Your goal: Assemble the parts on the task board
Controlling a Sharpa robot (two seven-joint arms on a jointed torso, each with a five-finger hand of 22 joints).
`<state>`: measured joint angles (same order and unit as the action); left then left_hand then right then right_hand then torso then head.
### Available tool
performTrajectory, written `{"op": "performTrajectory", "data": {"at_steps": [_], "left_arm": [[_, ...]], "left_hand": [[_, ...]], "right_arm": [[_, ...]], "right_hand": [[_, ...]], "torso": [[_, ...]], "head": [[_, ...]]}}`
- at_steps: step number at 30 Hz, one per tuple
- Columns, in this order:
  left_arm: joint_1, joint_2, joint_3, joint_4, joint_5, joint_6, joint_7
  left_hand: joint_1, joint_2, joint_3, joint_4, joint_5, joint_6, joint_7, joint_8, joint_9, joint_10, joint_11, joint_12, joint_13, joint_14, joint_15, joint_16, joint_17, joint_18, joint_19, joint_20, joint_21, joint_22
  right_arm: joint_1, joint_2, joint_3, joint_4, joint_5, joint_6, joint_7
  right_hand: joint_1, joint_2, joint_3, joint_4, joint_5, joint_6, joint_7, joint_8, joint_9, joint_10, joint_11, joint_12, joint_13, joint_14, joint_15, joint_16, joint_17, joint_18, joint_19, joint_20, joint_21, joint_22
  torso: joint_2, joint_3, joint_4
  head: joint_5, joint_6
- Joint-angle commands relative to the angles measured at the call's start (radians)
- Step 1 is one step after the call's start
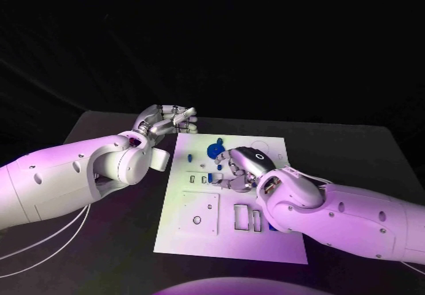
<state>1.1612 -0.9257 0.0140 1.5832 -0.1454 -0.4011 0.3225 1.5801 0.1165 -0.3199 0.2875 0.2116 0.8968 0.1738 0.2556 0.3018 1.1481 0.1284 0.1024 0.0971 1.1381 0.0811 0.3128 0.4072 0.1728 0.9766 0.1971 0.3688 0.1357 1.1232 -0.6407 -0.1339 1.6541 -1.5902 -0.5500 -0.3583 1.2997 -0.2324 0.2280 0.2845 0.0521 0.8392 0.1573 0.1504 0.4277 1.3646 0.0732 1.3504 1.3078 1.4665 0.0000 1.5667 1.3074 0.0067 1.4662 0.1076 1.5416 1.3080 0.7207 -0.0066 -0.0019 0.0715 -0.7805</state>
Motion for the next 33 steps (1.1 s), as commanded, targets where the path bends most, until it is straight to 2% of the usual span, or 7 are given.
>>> {"op": "performTrajectory", "data": {"at_steps": [1,4,5,7,12,18,33], "left_arm": [[0.001,0.000,0.001,-0.006,-0.191,0.001,-0.122],[0.002,-0.002,0.000,-0.011,-0.301,0.025,-0.199],[0.002,-0.002,0.000,-0.012,-0.367,0.052,-0.255],[0.002,-0.001,0.000,-0.013,-0.468,0.109,-0.339],[0.003,0.015,0.000,-0.010,-0.679,0.241,-0.515],[0.021,0.055,0.000,-0.013,-0.825,0.375,-0.709],[0.075,0.161,-0.032,-0.053,-0.873,0.504,-0.941]], "left_hand": [[-0.044,0.018,-0.039,-0.009,-0.004,0.030,-0.026,0.015,0.017,0.110,-0.042,0.041,0.030,0.122,-0.045,0.088,0.069,0.010,0.087,-0.043,0.060,0.029],[-0.063,0.037,-0.089,0.003,-0.002,0.064,-0.052,0.034,0.050,0.191,-0.077,0.061,0.070,0.215,-0.083,0.211,0.191,0.010,0.170,-0.084,0.138,0.072],[-0.072,0.051,-0.139,-0.001,-0.002,0.064,-0.070,0.040,0.088,0.244,-0.100,0.084,0.134,0.291,-0.109,0.556,0.525,0.005,0.208,-0.112,0.231,0.135],[-0.097,0.043,-0.144,0.001,-0.006,0.062,-0.079,0.047,0.138,0.274,-0.108,0.132,0.229,0.329,-0.124,0.833,0.792,0.003,0.188,-0.124,0.332,0.214],[-0.168,0.041,-0.145,0.003,0.025,0.077,-0.104,0.084,0.261,0.262,-0.138,0.316,0.485,0.414,-0.141,1.175,1.092,-0.059,0.315,-0.153,0.801,0.789],[-0.212,0.058,-0.143,0.005,0.022,0.081,-0.126,0.148,0.431,0.283,-0.155,0.839,0.977,0.433,-0.160,1.258,1.164,-0.100,0.392,-0.162,0.999,1.079],[-0.234,0.108,-0.143,0.004,0.003,0.001,-0.105,0.098,0.496,0.218,-0.139,0.792,0.972,0.412,-0.152,1.171,1.087,-0.132,0.486,-0.156,1.096,1.250]], "right_arm": [[0.022,-0.050,0.005,0.035,0.068,-0.070,0.092],[0.049,-0.112,0.007,0.067,0.164,-0.073,0.148],[0.066,-0.149,0.008,0.084,0.237,-0.069,0.179],[0.091,-0.197,0.009,0.103,0.350,-0.055,0.212],[0.140,-0.281,0.010,0.115,0.554,-0.020,0.245],[0.165,-0.331,0.011,0.090,0.642,-0.001,0.249],[0.173,-0.344,0.010,0.031,0.663,0.034,0.212]], "right_hand": [[0.006,0.006,0.005,0.007,0.006,0.009,-0.002,0.007,0.001,-0.003,0.003,-0.001,0.005,0.104,0.008,0.004,0.263,0.006,0.074,0.009,-0.011,0.236],[0.004,0.014,0.010,0.007,0.010,0.011,-0.002,0.009,0.000,-0.010,0.002,-0.008,-0.003,0.104,0.007,0.004,0.263,0.010,0.063,0.009,-0.026,0.227],[0.002,0.019,0.013,0.007,0.012,0.012,-0.002,0.010,0.000,-0.011,0.002,-0.010,-0.005,0.104,0.007,0.004,0.263,0.013,0.057,0.008,-0.034,0.222],[0.003,0.023,0.016,0.006,0.017,0.011,-0.002,0.011,-0.001,-0.013,0.001,-0.011,-0.006,0.104,0.007,0.004,0.263,0.014,0.053,0.008,-0.040,0.218],[0.006,0.027,0.025,0.005,0.046,0.009,-0.002,0.013,-0.003,-0.019,0.002,-0.017,-0.013,0.104,0.006,0.004,0.263,0.017,0.045,0.007,-0.052,0.211],[0.007,0.027,0.028,0.004,0.065,0.011,-0.002,0.016,-0.003,-0.021,0.001,-0.018,-0.015,0.104,0.006,0.004,0.263,0.017,0.045,0.007,-0.052,0.211],[0.016,0.023,0.034,0.000,0.086,0.008,-0.003,0.017,-0.003,-0.026,0.001,-0.022,-0.020,0.104,0.005,0.004,0.263,0.019,0.041,0.007,-0.058,0.208]], "torso": [[-0.007,0.0018,-0.0017],[-0.011,0.0021,-0.0016],[-0.014,0.0021,-0.0030],[-0.018,0.0029,-0.0037],[-0.027,0.0060,-0.0055],[-0.035,0.0097,-0.0074],[-0.037,0.0179,-0.0078]], "head": [[0.004,0.000],[0.003,-0.001],[0.004,-0.002],[0.002,-0.003],[0.001,-0.008],[0.005,-0.015],[0.005,-0.024]]}}
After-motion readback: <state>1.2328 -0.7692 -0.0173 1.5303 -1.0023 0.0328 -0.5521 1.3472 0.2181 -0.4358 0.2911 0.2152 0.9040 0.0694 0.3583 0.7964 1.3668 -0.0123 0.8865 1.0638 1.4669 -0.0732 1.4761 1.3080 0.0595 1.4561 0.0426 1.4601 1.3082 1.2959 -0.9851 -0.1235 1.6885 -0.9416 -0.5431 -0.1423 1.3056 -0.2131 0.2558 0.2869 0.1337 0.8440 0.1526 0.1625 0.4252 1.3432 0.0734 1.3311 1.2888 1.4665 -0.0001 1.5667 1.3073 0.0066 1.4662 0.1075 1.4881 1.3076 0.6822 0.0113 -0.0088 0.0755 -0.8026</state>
